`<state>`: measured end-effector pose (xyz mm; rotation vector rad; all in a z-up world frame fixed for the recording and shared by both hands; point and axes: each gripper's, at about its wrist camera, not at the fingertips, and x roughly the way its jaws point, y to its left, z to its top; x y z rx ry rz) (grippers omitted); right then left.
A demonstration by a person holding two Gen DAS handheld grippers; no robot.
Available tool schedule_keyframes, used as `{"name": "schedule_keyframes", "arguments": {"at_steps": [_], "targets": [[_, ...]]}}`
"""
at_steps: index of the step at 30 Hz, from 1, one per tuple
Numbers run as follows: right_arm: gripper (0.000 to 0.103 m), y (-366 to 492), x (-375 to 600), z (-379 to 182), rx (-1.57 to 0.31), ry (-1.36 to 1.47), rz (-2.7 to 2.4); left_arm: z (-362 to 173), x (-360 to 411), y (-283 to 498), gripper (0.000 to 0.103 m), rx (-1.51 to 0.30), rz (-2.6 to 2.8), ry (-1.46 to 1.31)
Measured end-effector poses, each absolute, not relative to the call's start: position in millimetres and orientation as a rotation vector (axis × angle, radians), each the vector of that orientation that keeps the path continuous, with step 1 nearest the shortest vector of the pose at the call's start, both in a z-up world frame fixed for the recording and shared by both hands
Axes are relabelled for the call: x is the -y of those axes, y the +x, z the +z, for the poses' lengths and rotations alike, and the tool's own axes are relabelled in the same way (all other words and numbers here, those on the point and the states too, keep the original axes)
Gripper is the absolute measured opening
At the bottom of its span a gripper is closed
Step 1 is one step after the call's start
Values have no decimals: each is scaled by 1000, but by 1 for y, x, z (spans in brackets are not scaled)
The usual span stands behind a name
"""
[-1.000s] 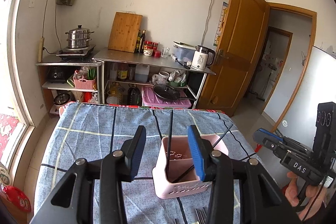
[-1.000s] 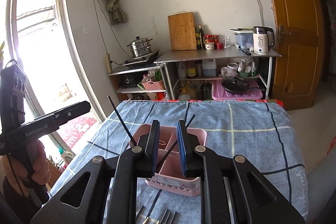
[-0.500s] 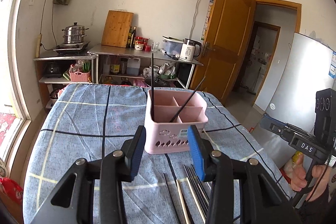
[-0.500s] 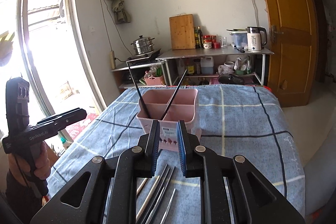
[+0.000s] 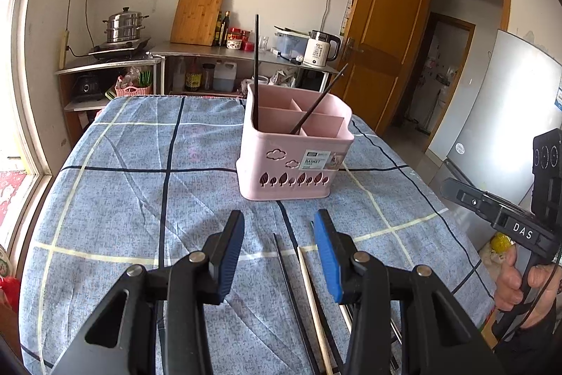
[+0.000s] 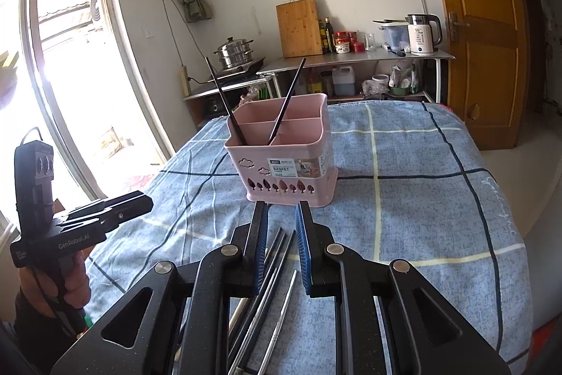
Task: Organize utensils
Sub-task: 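Move the left gripper back to the chopsticks and grasp a black one while the right gripper grasps another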
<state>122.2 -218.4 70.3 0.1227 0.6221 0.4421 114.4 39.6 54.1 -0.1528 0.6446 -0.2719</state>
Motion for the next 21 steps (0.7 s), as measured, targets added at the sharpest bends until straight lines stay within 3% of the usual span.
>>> {"name": "schedule_keyframes", "arguments": {"at_steps": [11,21], "targets": [[17,139,210,45,-696,119,441,17,-26,138,43,-767,-273,-144],[16,163,197,7,-809,107,434,-24,-9,168,35,-890,-277,-130]]}}
